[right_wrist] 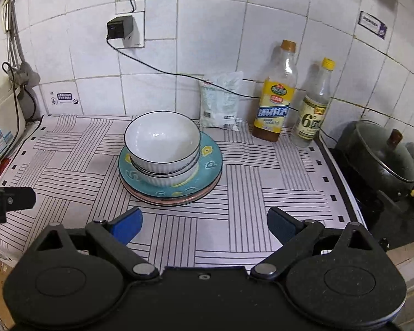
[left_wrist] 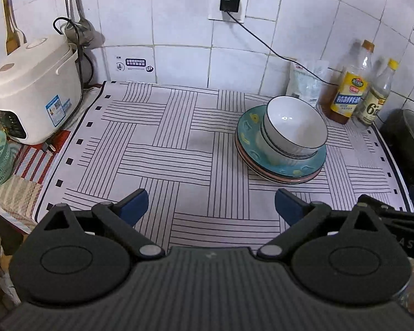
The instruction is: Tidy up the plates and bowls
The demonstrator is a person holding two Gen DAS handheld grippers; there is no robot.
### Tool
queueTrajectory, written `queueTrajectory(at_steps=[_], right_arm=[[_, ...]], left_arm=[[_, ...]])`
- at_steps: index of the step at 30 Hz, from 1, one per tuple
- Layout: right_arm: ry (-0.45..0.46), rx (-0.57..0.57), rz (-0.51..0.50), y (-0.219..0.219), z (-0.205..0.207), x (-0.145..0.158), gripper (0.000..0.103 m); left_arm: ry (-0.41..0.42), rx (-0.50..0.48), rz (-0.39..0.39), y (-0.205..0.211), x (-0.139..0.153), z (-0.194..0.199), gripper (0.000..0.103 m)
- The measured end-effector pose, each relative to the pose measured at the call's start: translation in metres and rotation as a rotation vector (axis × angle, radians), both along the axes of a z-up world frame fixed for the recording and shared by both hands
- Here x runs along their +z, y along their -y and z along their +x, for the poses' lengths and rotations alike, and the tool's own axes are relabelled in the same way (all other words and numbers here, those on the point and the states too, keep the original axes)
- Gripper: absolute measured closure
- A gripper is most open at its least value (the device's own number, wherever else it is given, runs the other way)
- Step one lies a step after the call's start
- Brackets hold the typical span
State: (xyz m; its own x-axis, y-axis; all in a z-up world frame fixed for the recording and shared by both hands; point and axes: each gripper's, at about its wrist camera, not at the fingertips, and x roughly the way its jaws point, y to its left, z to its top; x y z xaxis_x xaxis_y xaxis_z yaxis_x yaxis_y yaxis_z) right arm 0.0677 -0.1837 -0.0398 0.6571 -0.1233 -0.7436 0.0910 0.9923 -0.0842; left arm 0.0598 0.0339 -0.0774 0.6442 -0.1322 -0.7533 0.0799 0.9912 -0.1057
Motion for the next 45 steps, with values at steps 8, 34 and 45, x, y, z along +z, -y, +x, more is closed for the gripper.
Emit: queueTrajectory(at_steps=[8, 34, 45], right_arm=[[0.003, 0.005, 0.007, 0.01, -0.017, 0.011, 0.004], [0.052, 0.008, 0.012, 0.009, -0.044, 0.025, 0.004], [0.115, -0.018, 0.005, 0.002, -0.061, 0.031, 0.004]], left_arm=[[-0.013, -0.031, 0.039, 0.005, 0.011, -0.018, 0.004], [0.043, -0.067, 0.115, 0.012, 0.032, -0.051, 0.004], [0.025, -0.058, 0.061, 0.002, 0.023, -0.055, 0.004]])
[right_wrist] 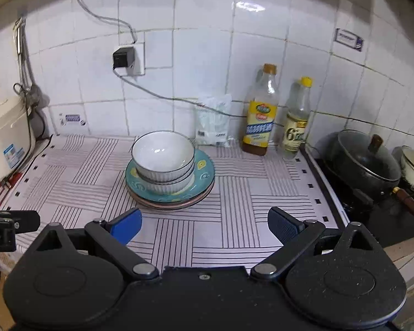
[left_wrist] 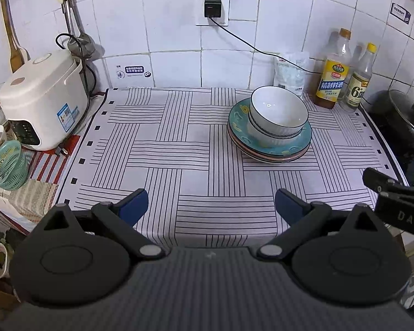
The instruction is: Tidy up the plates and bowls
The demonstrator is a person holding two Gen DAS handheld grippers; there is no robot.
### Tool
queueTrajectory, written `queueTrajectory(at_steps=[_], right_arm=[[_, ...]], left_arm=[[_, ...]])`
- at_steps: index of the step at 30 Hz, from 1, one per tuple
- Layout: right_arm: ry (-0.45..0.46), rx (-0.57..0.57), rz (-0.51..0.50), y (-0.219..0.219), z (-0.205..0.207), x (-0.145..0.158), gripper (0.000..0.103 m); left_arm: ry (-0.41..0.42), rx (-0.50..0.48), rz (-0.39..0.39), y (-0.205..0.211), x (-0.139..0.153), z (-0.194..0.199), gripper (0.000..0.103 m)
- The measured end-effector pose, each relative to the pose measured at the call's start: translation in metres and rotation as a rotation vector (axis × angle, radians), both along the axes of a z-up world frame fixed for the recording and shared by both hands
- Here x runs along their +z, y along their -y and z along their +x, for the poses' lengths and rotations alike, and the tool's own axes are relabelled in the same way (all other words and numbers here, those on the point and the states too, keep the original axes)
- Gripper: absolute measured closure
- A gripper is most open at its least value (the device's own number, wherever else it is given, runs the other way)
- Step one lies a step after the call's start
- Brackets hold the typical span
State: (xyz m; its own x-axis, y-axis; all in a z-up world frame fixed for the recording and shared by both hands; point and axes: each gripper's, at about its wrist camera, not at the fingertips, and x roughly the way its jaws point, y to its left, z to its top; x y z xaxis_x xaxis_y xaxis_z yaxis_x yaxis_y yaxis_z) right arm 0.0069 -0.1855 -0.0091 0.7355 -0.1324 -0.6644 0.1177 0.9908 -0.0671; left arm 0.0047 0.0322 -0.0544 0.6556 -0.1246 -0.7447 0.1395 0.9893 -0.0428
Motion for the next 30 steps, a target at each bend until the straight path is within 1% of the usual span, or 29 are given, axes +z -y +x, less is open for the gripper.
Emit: queueTrajectory(at_steps=[4, 11, 19, 30], right_arm=[[0.017, -0.009, -0.016, -0.002, -0.008, -0.003, 0.004], [0.014, -0.003, -0.006, 0.005, -0.013, -0.008, 0.004], [0.016, 0.001, -0.013, 0.002, -0.014, -0.007, 0.004], [0.011, -0.001, -0.016, 0.001, -0.014, -0.008, 0.004]], left_arm=[[0.011, -0.006, 0.01, -0.002, -0.002, -0.002, 0.004], [0.038, -0.038, 0.042, 0.003, 0.0, -0.011, 0.004], [0.061, -0.027, 0.039, 0.002, 0.001, -0.013, 0.004], [0.05, -0.013, 0.031, 0.001, -0.006, -0.011, 0.004]])
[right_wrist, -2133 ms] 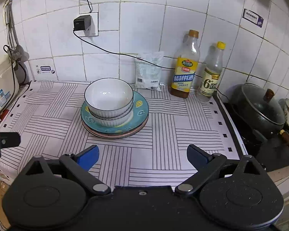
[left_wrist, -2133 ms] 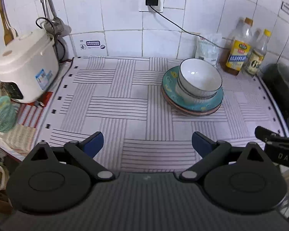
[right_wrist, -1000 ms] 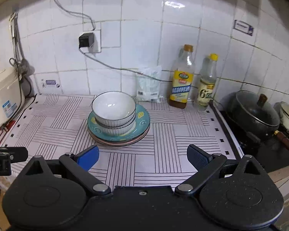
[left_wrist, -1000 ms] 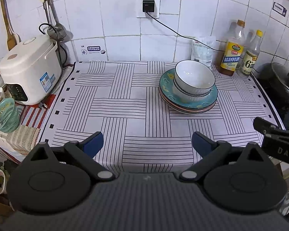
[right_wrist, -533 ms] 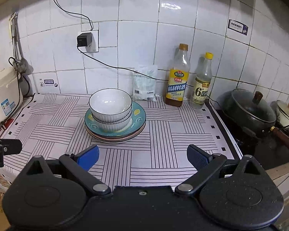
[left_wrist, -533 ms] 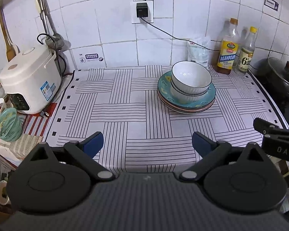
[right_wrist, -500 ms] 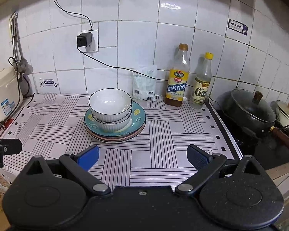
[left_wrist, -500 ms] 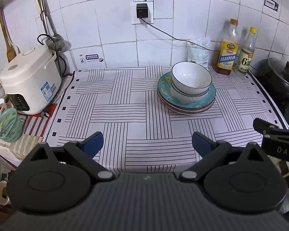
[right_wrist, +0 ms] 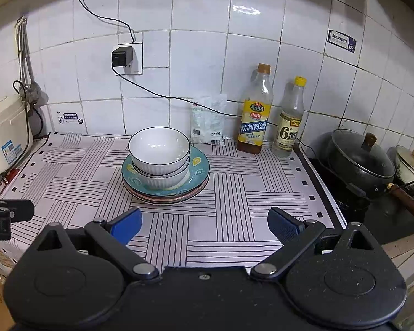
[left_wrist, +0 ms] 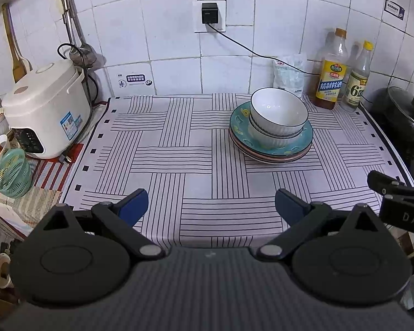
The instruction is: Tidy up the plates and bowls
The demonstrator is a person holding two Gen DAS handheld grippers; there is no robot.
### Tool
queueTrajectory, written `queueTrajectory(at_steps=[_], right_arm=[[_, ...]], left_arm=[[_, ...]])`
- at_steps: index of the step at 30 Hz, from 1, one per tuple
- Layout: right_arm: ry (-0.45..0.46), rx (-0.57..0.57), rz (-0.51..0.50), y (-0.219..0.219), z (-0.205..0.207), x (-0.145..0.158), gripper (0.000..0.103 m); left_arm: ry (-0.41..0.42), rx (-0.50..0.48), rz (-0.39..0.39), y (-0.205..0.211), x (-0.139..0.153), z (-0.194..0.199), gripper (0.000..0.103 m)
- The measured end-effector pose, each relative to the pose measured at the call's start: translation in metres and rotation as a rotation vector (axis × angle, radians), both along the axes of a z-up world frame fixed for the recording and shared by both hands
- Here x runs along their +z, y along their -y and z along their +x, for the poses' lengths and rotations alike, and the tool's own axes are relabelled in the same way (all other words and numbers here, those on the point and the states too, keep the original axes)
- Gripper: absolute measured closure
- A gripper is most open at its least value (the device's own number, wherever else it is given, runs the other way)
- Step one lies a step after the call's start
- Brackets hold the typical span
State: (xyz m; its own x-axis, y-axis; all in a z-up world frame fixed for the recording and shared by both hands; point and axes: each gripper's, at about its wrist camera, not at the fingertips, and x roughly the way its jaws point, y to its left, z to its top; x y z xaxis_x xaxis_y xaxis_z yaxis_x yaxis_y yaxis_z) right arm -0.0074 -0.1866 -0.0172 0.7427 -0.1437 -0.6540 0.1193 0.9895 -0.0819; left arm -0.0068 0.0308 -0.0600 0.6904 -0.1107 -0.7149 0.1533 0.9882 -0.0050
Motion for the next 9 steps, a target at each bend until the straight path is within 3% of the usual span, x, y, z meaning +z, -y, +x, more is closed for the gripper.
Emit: queueTrajectory(at_steps=[9], right_arm=[[-0.007, 0.0, -0.001, 0.0001, 0.0019, -0.0015, 0.004]], left_arm=[[0.018, 0.009, 0.008, 0.0011, 0.0003, -0.0018, 0.004]])
